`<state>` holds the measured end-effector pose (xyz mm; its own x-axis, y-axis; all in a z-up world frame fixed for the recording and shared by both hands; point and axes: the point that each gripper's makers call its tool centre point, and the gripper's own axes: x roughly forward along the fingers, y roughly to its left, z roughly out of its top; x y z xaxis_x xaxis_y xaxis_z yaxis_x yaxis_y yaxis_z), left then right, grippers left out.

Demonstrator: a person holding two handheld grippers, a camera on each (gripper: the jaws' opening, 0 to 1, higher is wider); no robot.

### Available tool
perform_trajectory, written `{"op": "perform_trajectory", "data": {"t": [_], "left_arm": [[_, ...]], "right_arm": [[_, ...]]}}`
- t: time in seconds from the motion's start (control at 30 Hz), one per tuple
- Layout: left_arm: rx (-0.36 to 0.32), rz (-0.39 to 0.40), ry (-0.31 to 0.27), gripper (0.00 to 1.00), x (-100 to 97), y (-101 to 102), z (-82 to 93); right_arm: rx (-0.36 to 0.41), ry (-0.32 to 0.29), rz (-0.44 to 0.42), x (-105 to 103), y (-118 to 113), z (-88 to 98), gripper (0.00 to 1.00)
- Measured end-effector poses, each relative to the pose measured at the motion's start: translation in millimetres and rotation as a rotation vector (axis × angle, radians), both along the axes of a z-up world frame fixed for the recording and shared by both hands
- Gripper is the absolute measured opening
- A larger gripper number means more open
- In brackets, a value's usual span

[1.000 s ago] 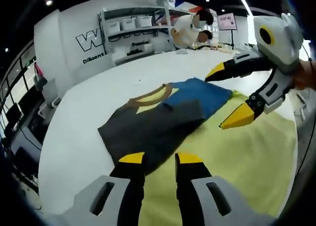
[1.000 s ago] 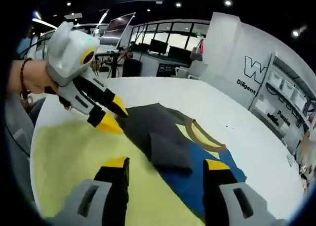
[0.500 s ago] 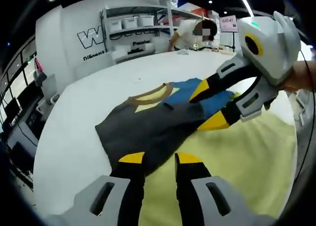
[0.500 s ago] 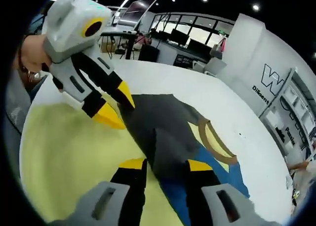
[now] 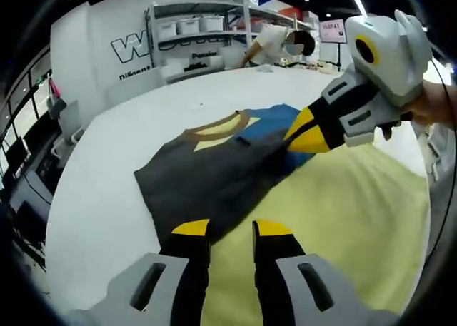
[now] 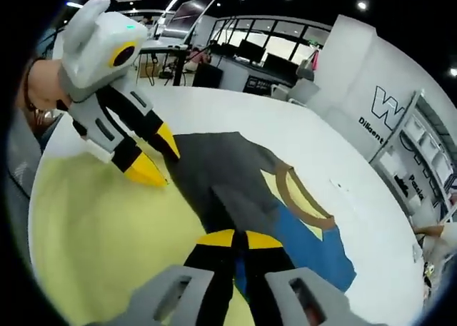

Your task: Fold the garment on the visible template until the final outline fits inside the template.

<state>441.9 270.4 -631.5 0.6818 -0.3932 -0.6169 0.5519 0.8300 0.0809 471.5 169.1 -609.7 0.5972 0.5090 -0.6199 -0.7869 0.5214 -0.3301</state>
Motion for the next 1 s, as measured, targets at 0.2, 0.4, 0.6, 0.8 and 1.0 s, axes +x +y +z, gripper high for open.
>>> {"op": "perform_trajectory", "data": {"t": [0.2,0.4,0.6,0.8,1.0], "left_arm": [[-0.001,0.011,0.014,0.17,-1.1,3,-3.5],[-0.016,0.015,0.009,0.18,-0.8,2,-2.5],[-0.013,0.013,0.018,0.18,-2.7,1,-5.0],[-0.007,0.002,0.018,0.19,-3.8,0,-5.3],[-0.006,0.006,0.021,0.19,-3.4,1,-5.9]], "right_arm": [[0.060,-0.020,-0.070,2,-16,19.6,0.00],[0.101,-0.030,-0.180,4,-47,31.4,0.00],[0.158,-0.001,-0.254,0,-69,33.6,0.00],[0.228,0.049,-0.347,-5,-91,33.3,0.00],[0.299,0.129,-0.452,-12,-106,26.0,0.00]]}}
